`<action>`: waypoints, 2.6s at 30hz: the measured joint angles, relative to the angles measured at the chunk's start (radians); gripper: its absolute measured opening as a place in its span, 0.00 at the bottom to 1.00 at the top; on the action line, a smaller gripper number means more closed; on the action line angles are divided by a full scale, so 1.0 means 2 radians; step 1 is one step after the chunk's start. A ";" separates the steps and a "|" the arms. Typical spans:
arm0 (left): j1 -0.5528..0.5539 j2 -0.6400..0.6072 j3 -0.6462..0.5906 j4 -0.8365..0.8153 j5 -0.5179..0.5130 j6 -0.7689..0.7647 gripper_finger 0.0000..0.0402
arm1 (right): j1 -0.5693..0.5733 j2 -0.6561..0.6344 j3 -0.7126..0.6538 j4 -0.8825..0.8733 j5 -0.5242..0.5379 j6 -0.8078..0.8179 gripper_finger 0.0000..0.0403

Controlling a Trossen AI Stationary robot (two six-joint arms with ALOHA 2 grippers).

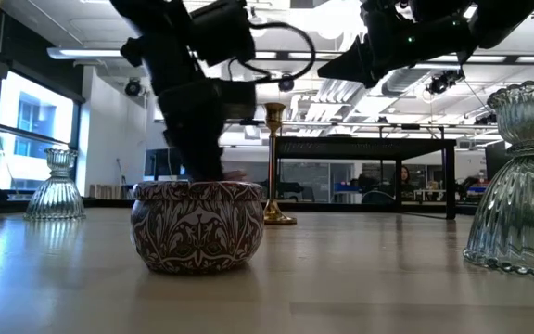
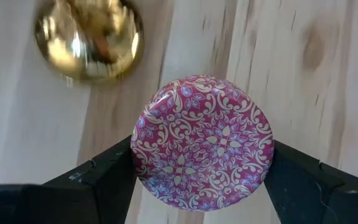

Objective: Pick & Place candle stick holders
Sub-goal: Put the pink patterned candle on the shelf

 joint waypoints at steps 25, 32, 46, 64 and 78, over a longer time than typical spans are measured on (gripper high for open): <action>-0.020 0.007 0.001 0.022 0.022 0.000 0.82 | 0.000 0.000 0.000 -0.003 0.000 0.000 0.00; -0.020 -0.034 0.013 -0.045 0.062 0.031 0.83 | 0.000 0.000 0.000 -0.006 0.000 -0.001 0.00; -0.058 -0.179 -0.107 0.106 -0.033 0.080 0.32 | 0.062 -0.057 0.028 -0.111 0.095 0.005 0.00; 0.085 -0.306 -0.334 0.467 0.028 0.076 0.01 | 0.294 0.147 0.106 -0.124 0.168 0.180 0.03; 0.121 -0.305 -0.333 0.474 0.058 0.089 0.01 | 0.285 0.253 0.258 -0.245 0.157 0.165 0.37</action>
